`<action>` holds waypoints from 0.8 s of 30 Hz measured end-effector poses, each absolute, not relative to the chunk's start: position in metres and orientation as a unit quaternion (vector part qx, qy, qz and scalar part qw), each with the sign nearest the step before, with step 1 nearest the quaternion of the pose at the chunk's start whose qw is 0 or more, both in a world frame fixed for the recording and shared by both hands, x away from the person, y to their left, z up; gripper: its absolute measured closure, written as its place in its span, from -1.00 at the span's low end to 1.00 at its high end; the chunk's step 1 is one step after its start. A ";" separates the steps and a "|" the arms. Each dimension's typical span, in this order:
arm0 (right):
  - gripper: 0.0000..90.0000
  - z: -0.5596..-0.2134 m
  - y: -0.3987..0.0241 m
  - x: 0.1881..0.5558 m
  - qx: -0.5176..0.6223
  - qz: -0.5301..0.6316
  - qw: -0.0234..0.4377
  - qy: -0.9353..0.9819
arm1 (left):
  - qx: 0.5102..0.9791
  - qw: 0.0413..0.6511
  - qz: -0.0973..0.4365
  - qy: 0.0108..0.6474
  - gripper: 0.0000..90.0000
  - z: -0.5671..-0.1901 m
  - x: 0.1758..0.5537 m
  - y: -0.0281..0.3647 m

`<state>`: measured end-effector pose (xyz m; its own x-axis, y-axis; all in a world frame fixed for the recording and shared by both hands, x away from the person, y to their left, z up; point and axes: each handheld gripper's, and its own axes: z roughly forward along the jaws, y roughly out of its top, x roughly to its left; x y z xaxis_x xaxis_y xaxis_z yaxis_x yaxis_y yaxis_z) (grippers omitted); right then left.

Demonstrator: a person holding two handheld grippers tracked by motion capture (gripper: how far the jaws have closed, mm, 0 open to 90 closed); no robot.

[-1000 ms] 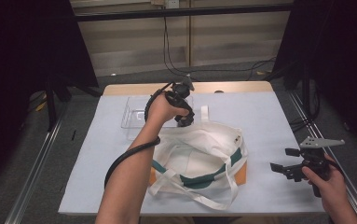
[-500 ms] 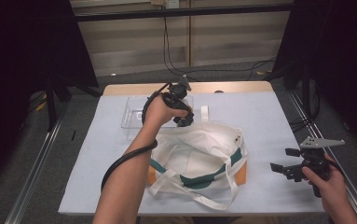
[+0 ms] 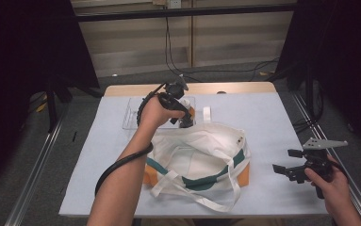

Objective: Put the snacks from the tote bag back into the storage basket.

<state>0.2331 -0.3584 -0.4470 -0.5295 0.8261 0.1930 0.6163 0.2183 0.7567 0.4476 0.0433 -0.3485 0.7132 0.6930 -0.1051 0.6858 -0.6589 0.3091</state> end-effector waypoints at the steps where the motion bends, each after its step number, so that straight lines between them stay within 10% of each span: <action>1: -0.92 -0.447 -0.358 0.233 0.468 0.414 0.127 0.770 | 0.909 0.167 0.012 0.381 -0.72 -0.348 0.447 0.045; 24: -0.92 -0.447 -0.354 0.236 0.463 0.413 0.127 0.774 | 0.908 0.179 0.010 0.378 -0.73 -0.335 0.427 0.068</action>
<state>0.2364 -0.3537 -0.4468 -0.5395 0.8215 0.1845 0.6110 0.2312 0.7571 0.4268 0.0682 -0.3349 0.7141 0.6902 -0.1172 0.6829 -0.6499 0.3335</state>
